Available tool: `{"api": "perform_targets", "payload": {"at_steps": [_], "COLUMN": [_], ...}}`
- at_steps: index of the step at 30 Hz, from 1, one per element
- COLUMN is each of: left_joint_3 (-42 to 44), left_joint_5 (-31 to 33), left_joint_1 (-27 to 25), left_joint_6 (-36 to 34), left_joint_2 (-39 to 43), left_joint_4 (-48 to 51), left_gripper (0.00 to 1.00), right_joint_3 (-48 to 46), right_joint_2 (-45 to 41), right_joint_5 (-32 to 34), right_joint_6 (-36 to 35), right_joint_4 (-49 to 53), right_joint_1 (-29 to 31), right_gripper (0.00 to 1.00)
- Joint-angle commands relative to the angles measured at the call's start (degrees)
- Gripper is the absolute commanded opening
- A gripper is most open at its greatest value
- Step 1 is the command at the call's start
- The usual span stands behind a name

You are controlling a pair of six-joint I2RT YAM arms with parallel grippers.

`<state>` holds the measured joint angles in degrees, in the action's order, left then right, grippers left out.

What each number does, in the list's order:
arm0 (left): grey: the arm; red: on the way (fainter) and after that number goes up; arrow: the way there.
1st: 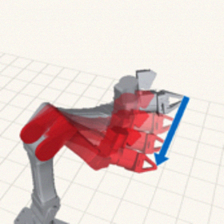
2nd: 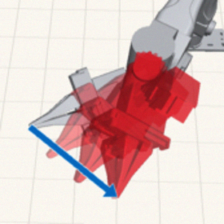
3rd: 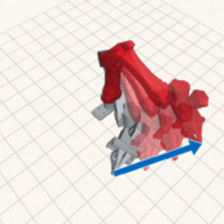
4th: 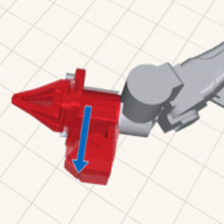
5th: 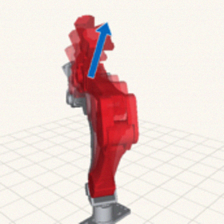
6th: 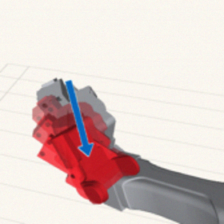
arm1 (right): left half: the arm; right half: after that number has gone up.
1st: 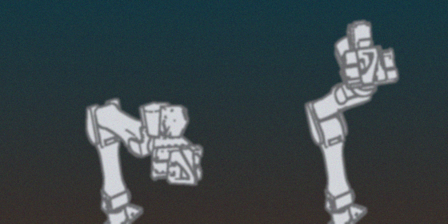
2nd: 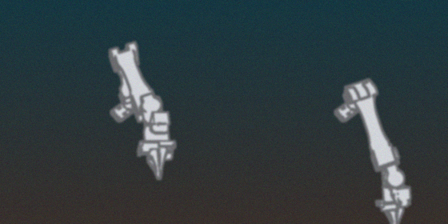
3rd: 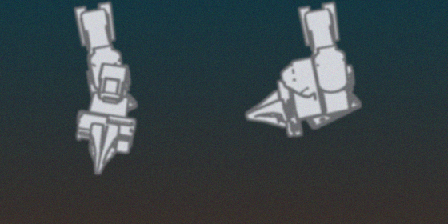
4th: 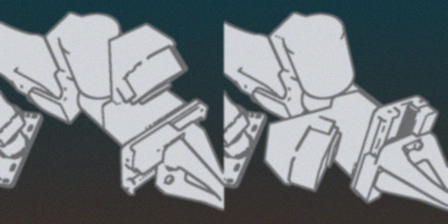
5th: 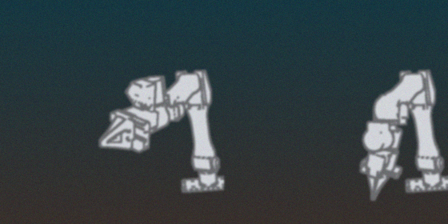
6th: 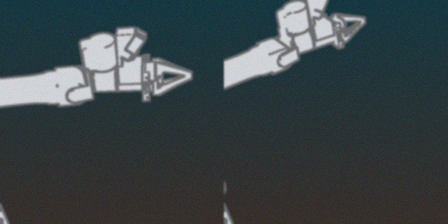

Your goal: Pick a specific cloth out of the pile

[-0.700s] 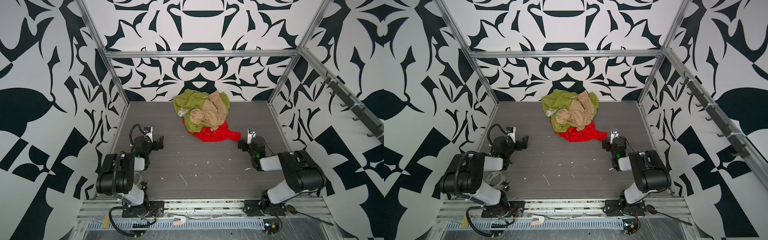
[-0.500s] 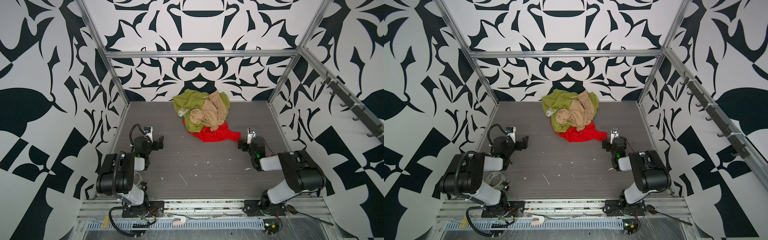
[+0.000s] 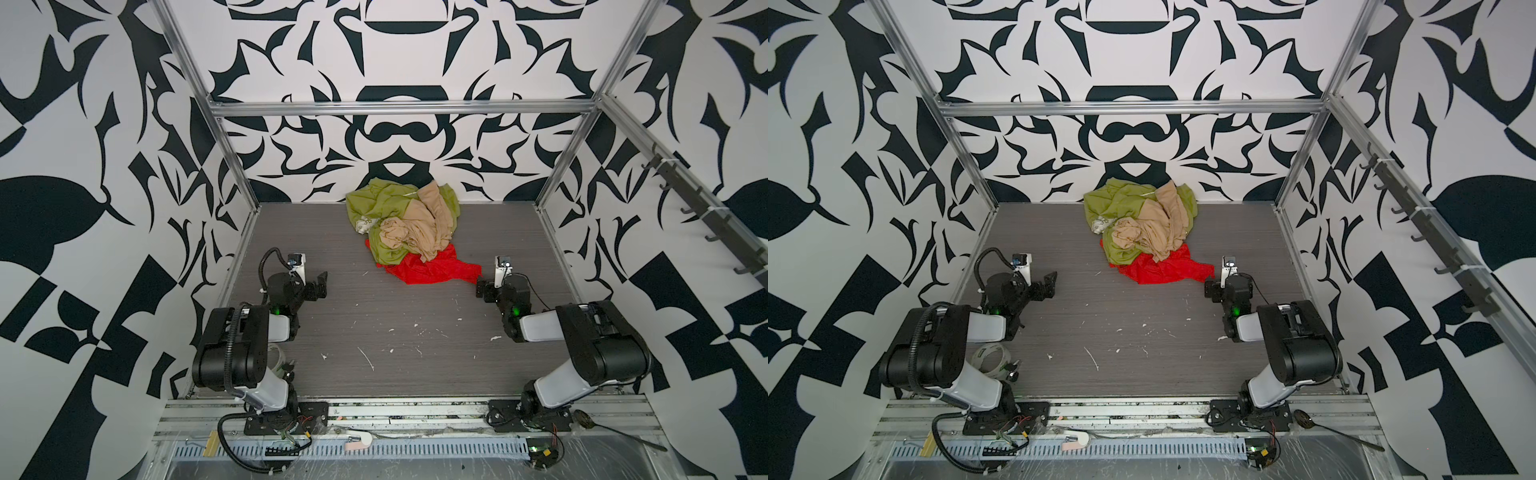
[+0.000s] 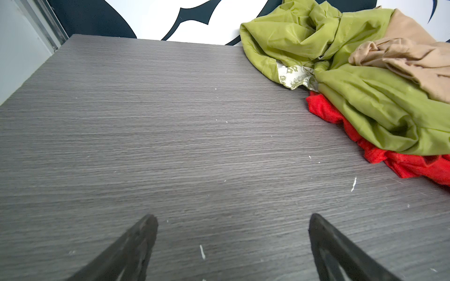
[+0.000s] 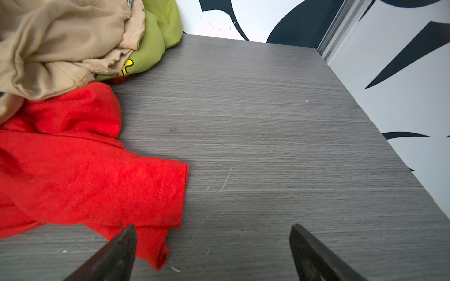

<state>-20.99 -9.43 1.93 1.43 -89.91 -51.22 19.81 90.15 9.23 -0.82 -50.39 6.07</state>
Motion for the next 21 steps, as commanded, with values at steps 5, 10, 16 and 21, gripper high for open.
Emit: {"api": "perform_targets", "payload": {"at_steps": [5,10,16,21], "left_joint_3": [-0.4,-0.2,-0.9,-4.6], "left_joint_5": [-0.5,-0.4,5.9,7.8], "left_joint_1": [0.2,0.2,0.1,0.0], "left_joint_6": [-0.6,-0.6,1.9,2.9], "left_joint_2": [0.3,0.4,6.0,12.8], "left_joint_4": [-1.6,-1.7,4.1,15.6], "left_gripper": [0.99,0.99,0.99,0.99], "right_joint_3": [0.6,0.5,1.2,6.7], "right_joint_2": [-1.0,-1.1,-6.8,-15.4], "right_joint_5": [0.4,0.8,4.0,6.2], "right_joint_6": [-0.1,-0.1,0.8,1.6], "right_joint_4": [-2.0,-2.0,3.3,17.9], "right_joint_1": [-0.2,-0.3,0.2,1.6], "right_gripper": [0.99,1.00,1.00,1.00]}}
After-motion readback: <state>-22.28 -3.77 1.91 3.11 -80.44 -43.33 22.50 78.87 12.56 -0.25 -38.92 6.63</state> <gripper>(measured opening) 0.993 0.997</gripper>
